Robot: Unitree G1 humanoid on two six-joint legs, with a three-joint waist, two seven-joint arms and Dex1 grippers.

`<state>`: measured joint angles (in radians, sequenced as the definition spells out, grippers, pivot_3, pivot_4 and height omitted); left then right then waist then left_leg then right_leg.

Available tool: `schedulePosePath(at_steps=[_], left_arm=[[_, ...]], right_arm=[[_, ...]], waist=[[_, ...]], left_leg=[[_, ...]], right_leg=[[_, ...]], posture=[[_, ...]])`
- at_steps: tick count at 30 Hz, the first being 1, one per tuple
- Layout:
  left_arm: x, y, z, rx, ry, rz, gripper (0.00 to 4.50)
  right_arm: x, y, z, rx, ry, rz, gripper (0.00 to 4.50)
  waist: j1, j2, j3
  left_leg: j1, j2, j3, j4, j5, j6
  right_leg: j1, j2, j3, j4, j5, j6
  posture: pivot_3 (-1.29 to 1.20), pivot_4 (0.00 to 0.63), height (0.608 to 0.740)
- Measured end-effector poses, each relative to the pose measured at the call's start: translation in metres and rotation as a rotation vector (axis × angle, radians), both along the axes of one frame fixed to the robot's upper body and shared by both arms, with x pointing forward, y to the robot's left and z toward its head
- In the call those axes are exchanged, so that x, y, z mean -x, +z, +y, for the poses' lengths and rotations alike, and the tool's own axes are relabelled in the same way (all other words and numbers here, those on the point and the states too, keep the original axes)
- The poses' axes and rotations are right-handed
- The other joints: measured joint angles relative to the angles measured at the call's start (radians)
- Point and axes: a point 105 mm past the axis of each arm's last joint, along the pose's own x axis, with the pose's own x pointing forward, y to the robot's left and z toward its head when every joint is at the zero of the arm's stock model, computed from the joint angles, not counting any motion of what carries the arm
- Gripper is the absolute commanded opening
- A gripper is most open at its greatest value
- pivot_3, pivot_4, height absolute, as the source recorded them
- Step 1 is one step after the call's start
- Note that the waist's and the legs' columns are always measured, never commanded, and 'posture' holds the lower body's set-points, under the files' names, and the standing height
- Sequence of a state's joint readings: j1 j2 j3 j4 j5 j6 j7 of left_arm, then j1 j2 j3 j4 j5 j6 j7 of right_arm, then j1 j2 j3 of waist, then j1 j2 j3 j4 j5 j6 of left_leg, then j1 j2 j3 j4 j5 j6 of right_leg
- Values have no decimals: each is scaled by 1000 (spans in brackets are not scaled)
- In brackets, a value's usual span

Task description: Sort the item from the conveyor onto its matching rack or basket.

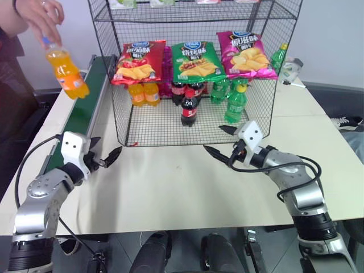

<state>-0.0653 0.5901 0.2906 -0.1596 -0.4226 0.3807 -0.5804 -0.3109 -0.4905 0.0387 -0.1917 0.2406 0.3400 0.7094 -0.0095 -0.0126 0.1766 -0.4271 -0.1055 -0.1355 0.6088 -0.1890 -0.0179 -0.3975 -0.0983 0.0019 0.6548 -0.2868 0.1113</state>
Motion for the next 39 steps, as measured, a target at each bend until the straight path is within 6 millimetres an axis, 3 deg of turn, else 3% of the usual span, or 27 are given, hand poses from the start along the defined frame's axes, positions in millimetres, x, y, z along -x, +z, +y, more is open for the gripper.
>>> schedulePosePath(at_steps=[9,21,31,39], left_arm=[[-1,4,9,2,51,-17,4452],[-7,30,80,65,444,-150,4452],[1,27,99,80,580,-160,4452],[8,11,96,108,569,-134,4452]], right_arm=[[-1,2,4,-7,10,-7,4500],[0,2,9,-12,26,-4,4500],[0,1,13,-10,39,-2,4500],[-1,4,16,-20,45,-9,4500]], waist=[[0,0,0],[0,0,0],[0,0,0],[0,0,0]], left_leg=[[0,0,0,0,0,0],[0,0,0,0,0,0],[0,0,0,0,0,0],[0,0,0,0,0,0]], right_leg=[[0,0,0,0,0,0],[-4,0,0,-1,2,3],[-4,0,0,-1,2,3],[-4,0,0,-1,2,3]], posture=[[0,150,740],[0,150,740],[0,150,740],[0,150,740]])
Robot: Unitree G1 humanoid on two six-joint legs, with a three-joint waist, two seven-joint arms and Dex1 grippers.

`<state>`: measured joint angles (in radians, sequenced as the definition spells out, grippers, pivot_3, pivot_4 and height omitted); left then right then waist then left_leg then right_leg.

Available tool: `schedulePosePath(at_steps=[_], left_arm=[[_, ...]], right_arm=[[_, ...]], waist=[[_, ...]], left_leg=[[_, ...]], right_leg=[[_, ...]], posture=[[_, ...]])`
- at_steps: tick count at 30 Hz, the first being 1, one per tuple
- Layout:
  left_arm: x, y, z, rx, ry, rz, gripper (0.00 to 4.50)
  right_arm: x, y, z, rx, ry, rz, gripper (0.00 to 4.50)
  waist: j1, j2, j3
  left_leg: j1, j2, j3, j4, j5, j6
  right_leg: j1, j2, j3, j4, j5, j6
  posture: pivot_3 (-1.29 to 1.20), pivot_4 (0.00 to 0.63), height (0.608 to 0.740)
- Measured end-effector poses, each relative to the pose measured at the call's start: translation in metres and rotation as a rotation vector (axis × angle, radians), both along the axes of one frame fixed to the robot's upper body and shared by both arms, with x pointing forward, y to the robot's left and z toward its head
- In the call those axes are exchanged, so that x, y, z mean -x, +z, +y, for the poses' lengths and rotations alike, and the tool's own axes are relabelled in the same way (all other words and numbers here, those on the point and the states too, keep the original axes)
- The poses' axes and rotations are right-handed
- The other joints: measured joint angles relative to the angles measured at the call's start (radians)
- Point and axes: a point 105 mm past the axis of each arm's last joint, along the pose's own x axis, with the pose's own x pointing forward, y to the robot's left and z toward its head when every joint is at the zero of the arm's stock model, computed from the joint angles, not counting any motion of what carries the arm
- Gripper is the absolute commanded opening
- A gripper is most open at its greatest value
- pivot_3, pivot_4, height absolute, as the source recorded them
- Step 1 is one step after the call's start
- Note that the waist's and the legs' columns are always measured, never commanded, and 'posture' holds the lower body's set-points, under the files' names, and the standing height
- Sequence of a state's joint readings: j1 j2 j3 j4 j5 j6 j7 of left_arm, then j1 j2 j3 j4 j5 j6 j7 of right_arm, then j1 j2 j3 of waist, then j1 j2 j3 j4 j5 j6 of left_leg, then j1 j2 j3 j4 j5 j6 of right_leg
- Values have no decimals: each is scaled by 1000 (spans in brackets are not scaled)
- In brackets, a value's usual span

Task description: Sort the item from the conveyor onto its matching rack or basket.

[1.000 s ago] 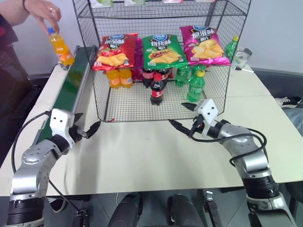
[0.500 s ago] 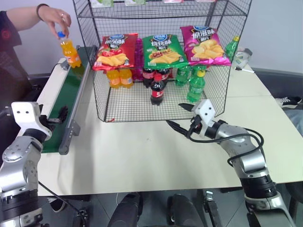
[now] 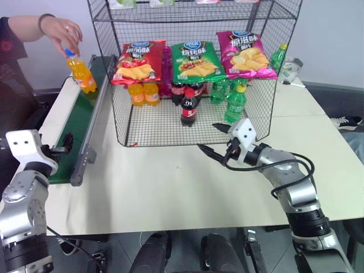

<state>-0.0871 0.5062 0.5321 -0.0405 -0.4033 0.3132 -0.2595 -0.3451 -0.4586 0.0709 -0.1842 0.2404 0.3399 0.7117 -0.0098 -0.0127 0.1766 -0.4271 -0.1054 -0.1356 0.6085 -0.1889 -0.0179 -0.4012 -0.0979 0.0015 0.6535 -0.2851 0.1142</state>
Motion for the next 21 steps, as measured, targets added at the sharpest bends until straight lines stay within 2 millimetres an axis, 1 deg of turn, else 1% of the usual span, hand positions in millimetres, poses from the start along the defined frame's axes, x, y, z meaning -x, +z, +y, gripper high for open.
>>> schedulePosePath(at_steps=[6,21], left_arm=[[3,-2,-1,-5,-19,1,4452],[6,-5,3,-9,6,6,4452]], right_arm=[[0,0,1,-5,2,1,4500],[-1,1,1,-6,1,0,4500]], waist=[[0,0,0],[0,0,0]], left_leg=[[0,0,0,0,0,0],[0,0,0,0,0,0]], right_leg=[[0,0,0,0,0,0],[0,0,0,0,0,0]], posture=[[0,150,740],[0,150,740]])
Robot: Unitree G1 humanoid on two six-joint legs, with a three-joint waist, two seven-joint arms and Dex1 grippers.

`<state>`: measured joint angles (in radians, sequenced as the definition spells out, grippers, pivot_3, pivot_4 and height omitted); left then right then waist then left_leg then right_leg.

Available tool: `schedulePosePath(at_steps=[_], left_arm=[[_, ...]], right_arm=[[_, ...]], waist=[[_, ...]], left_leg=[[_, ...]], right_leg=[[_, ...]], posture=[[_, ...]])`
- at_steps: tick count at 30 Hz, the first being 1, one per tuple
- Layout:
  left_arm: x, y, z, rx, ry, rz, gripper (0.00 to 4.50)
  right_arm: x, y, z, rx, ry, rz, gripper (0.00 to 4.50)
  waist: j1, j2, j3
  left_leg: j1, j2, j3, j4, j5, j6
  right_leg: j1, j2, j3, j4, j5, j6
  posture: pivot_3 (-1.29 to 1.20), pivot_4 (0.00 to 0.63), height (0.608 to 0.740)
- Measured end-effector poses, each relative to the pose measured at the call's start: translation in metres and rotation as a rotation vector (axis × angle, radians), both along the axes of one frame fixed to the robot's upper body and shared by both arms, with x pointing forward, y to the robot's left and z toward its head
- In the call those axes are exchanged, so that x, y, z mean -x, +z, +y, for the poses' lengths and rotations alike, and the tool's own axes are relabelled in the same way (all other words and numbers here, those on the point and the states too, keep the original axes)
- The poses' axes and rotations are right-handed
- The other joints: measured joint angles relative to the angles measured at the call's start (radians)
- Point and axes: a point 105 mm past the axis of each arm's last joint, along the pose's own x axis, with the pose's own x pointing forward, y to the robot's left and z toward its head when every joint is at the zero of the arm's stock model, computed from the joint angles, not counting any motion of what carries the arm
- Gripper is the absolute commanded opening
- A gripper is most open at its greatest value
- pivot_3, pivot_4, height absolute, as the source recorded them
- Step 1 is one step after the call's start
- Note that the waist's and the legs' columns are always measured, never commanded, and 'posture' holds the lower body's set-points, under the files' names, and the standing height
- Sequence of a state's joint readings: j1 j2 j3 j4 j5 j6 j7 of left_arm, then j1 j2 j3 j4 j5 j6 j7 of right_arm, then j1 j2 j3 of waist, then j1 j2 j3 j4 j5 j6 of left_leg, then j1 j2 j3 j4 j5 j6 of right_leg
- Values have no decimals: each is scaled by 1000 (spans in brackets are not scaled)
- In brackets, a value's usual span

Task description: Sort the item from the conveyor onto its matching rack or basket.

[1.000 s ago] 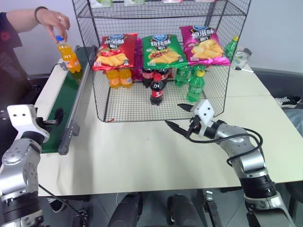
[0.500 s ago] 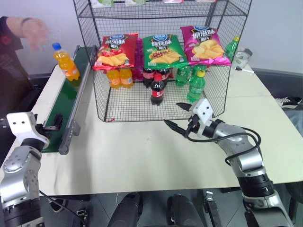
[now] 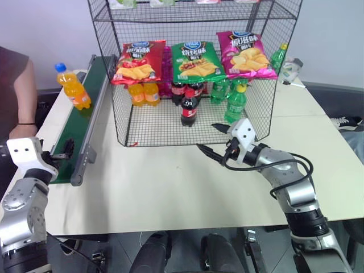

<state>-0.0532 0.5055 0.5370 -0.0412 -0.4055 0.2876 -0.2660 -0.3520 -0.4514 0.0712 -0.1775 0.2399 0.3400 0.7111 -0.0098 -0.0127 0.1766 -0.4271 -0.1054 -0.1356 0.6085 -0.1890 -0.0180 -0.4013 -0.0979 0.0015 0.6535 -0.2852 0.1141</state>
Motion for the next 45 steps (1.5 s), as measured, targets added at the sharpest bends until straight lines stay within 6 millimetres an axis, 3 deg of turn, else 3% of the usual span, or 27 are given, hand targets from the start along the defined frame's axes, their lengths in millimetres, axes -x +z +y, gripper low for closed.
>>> schedulePosePath(at_steps=[12,33,45], left_arm=[[6,12,5,-32,20,-63,4452],[6,11,5,-8,27,-74,4452],[6,20,6,-19,29,-124,4452]], right_arm=[[-1,0,0,-1,-1,3,4500],[-1,-1,1,-4,0,4,4500],[-1,0,1,-5,1,2,4500]], waist=[[0,0,0],[0,0,0],[0,0,0]], left_leg=[[0,0,0,0,0,0],[0,0,0,0,0,0],[0,0,0,0,0,0]], right_leg=[[0,0,0,0,0,0],[0,0,0,0,0,0],[0,0,0,0,0,0]], posture=[[0,150,740],[0,150,740],[0,150,740]])
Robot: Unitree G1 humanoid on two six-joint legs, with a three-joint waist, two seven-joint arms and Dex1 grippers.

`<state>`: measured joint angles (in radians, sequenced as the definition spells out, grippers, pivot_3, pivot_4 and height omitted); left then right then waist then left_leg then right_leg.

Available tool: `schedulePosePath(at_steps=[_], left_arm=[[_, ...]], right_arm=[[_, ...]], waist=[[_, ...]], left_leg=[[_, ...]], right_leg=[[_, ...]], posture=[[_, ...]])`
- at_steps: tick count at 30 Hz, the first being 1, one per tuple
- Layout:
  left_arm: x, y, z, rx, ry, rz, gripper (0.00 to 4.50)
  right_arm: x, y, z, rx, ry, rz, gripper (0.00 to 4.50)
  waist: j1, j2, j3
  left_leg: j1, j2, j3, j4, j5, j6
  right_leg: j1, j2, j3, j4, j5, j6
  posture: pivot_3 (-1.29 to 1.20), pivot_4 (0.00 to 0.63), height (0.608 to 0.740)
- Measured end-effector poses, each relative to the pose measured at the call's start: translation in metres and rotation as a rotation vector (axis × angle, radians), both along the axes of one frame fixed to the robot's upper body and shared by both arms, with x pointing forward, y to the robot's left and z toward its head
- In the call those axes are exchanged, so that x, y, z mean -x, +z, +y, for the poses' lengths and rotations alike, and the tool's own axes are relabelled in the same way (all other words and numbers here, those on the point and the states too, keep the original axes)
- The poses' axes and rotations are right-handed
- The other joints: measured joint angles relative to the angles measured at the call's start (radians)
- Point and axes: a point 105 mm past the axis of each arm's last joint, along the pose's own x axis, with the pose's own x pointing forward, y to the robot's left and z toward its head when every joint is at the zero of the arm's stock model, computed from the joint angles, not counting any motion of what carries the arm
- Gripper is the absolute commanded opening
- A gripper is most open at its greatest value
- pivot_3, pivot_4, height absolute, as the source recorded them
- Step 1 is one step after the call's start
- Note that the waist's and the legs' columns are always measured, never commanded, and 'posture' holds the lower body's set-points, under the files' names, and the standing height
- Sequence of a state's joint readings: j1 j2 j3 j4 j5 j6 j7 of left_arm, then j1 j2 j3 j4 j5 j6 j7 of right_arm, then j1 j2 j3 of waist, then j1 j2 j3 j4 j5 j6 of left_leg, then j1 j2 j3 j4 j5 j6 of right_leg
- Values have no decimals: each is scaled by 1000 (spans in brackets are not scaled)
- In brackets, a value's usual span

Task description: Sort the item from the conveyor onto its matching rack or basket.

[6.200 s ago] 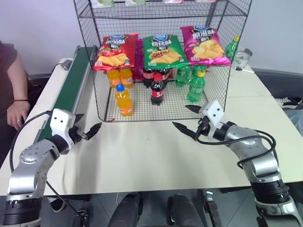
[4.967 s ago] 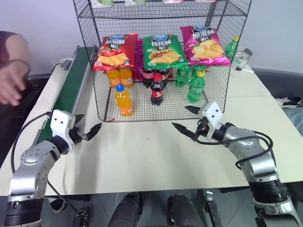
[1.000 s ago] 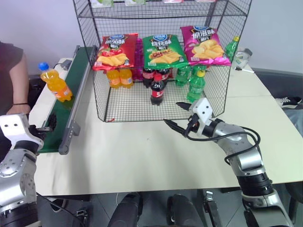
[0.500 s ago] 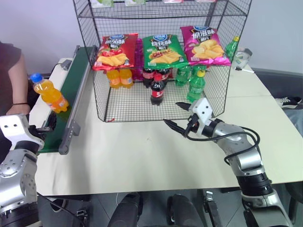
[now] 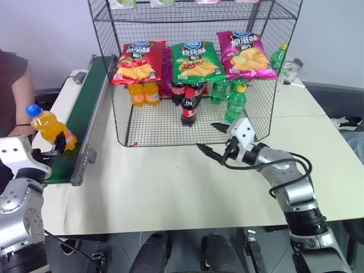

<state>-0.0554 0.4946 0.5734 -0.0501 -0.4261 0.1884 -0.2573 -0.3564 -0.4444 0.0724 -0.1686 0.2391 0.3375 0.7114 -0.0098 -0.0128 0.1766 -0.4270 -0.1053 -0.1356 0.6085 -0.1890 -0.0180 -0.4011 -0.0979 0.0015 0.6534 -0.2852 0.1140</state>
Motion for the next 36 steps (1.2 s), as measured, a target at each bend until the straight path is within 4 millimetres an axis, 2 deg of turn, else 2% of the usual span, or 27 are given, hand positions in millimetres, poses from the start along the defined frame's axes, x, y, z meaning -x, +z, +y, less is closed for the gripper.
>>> schedulePosePath(at_steps=[4,7,9,18,21,24,27,30,32,34,36], left_arm=[[-1,-1,1,4,2,2,4452],[-1,-1,1,4,1,-1,3626],[-1,0,1,4,2,-3,2674],[-3,3,-1,13,-15,-16,2674],[-8,16,-5,18,-45,-59,2674],[-16,42,-13,-6,-98,-113,2674],[-21,71,-34,-17,-215,-180,2674],[-25,82,-63,-28,-358,-182,2674],[-30,75,-87,-23,-458,-128,2674],[-36,59,-118,-12,-566,-61,2674],[-41,42,-141,-7,-624,-7,2674]], right_arm=[[0,0,0,0,0,-2,4500],[-1,0,0,0,-1,-1,4500],[-1,0,0,0,-2,0,4500],[-1,0,0,-1,0,-5,4500],[-1,0,0,-1,1,-5,4500],[-1,0,0,0,4,-4,4500],[-1,1,1,0,8,-4,4500],[-1,1,1,1,9,-5,4500],[-1,1,0,3,6,-7,4500],[-1,2,-1,5,5,-9,4500],[0,3,0,5,6,-12,4500]], waist=[[0,0,0],[0,0,0],[0,0,0],[3,0,0],[2,-1,0],[1,-1,0],[0,-1,0],[-1,-1,0],[-2,-1,0],[-1,0,0],[-1,-1,0]], left_leg=[[0,0,0,0,0,0],[0,0,0,0,0,0],[0,0,0,0,0,0],[0,0,0,0,0,0],[0,0,0,0,0,0],[0,0,0,0,0,0],[0,0,0,0,0,0],[0,0,0,0,0,0],[0,0,0,0,0,0],[0,0,0,0,0,0],[0,0,0,0,0,0]], right_leg=[[0,0,0,0,0,0],[0,0,0,0,0,0],[0,0,0,0,0,0],[0,0,0,0,0,0],[0,0,0,0,0,0],[0,0,0,0,0,0],[0,0,0,-1,0,0],[3,0,0,-1,0,0],[4,0,0,0,0,0],[4,0,0,0,0,0],[4,0,0,0,0,0]], posture=[[0,150,740],[0,150,740],[0,150,740],[0,150,740],[0,150,740],[0,150,740],[0,150,740],[0,150,740],[0,150,740],[0,150,740],[0,150,740]])
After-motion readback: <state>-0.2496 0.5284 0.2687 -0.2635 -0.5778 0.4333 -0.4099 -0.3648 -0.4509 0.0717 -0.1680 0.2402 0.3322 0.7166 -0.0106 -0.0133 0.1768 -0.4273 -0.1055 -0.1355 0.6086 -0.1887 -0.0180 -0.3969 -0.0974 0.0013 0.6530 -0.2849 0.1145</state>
